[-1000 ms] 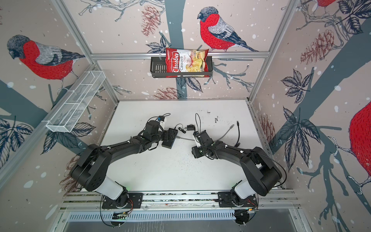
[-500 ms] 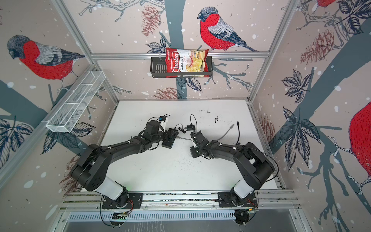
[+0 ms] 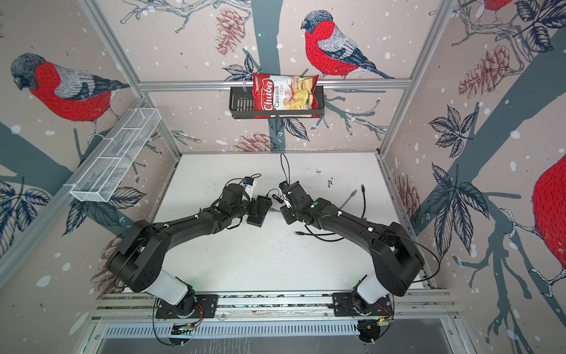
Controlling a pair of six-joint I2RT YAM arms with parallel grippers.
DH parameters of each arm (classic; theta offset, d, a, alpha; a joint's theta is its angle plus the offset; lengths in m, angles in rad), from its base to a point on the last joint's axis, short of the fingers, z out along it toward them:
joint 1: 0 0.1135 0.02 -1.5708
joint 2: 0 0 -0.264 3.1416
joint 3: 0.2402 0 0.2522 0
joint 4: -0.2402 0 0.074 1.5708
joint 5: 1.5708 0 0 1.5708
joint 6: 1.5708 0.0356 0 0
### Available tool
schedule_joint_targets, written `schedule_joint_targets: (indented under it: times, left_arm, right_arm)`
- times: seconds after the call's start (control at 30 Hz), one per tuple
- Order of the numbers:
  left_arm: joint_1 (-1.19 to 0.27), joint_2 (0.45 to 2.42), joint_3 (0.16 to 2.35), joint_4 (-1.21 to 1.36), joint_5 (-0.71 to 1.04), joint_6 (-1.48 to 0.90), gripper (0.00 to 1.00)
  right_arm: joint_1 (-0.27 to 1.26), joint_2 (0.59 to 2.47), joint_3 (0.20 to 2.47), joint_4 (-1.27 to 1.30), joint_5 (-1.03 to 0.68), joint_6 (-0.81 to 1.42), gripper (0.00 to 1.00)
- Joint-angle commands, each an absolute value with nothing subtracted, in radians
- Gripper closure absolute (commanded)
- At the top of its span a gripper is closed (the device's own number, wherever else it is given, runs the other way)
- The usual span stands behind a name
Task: Insert the plug into the switch port
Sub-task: 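Close the right gripper on the black ethernet plug and lift it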
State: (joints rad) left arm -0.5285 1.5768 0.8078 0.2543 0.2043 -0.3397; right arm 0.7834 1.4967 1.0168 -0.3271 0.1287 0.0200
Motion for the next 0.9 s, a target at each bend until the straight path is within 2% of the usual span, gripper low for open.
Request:
schedule_joint_targets:
  times: [0.0,0.17,0.27,0.5,0.87]
  left_arm:
    - [-0.530,1.569,0.798,0.301,0.210,-0.327,0.03]
    - [-0.530,1.550,0.770,0.332,0.222,-0.336,0.03]
    - [-0.531,1.545,0.759,0.346,0.228,-0.339,0.03]
    - [-0.530,1.546,0.745,0.380,0.252,-0.346,0.03]
    - [-0.530,1.566,0.735,0.402,0.261,-0.359,0.03]
  right_arm:
    - [0.767,1.424,0.952,-0.305,0.173,-0.259,0.50]
    - [0.701,1.300,0.861,-0.290,0.068,-0.499,0.51]
    - [0.647,1.258,0.818,-0.319,-0.034,-0.561,0.61]
    - [0.626,1.257,0.685,-0.323,-0.158,-0.620,0.58]
    - [0.617,1.373,0.650,-0.247,-0.175,-0.646,0.62]
